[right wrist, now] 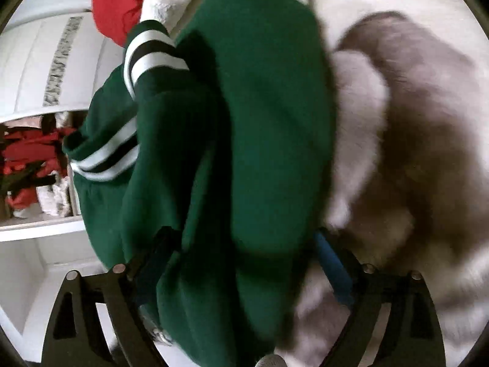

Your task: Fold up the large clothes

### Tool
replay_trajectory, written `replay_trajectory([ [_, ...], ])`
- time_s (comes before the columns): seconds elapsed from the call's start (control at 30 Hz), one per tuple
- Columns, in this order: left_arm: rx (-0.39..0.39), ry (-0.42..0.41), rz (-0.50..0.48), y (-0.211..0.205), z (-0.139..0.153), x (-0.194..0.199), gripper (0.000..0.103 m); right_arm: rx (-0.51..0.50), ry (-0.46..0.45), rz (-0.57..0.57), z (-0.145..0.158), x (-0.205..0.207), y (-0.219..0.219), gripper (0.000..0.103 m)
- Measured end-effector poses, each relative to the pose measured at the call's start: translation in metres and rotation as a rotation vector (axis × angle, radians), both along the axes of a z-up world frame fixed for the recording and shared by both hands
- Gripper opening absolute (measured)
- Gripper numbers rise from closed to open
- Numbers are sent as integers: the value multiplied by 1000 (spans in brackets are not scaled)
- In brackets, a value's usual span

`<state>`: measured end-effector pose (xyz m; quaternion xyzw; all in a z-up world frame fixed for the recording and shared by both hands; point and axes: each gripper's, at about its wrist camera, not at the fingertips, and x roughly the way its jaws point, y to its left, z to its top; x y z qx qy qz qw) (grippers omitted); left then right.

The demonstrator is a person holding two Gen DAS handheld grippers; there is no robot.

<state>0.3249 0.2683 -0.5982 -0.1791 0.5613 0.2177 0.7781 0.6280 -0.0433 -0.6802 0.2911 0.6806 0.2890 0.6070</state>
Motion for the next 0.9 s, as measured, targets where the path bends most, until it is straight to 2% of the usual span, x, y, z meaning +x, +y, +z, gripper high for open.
replay_trajectory([
  [0.07,-24,-37,35,5,-5,0,102,25,-10,14,-9,9,16,102],
  [0.13,-22,-56,57,7,-11,7,103,-2,11,51,-16,18,34,103],
  [0.23,32,-94,101,5,-17,17,103,-19,28,12,-20,26,39,103],
  [0.27,42,-83,104,5,-18,21,103,-25,27,-6,-17,24,37,103],
  [0.3,44,-64,105,4,-17,26,103,-42,20,-34,-13,18,31,88],
  [0.33,44,-44,102,4,-17,29,103,-39,34,-89,-10,10,22,57],
  [0.4,19,15,81,9,-14,39,103,-5,65,-245,-4,-10,0,35],
  [0.43,2,31,83,13,-13,44,103,14,53,-309,3,-24,-9,30],
  [0.47,-28,43,95,17,-9,45,103,39,57,-369,6,-40,-16,28],
  [0.57,-82,43,101,26,9,38,103,156,152,-614,5,-119,-38,26],
  [0.63,-70,45,74,25,27,28,103,218,254,-759,2,-186,-42,25],
  [0.7,-43,43,38,31,46,14,103,267,366,-859,4,-257,-34,25],
  [0.8,34,62,-3,34,70,-10,103,277,499,-834,16,-353,4,24],
  [0.87,53,83,-15,29,71,-31,103,247,574,-769,10,-391,23,24],
  [0.9,57,98,-24,26,70,-37,103,218,621,-759,2,-404,24,28],
])
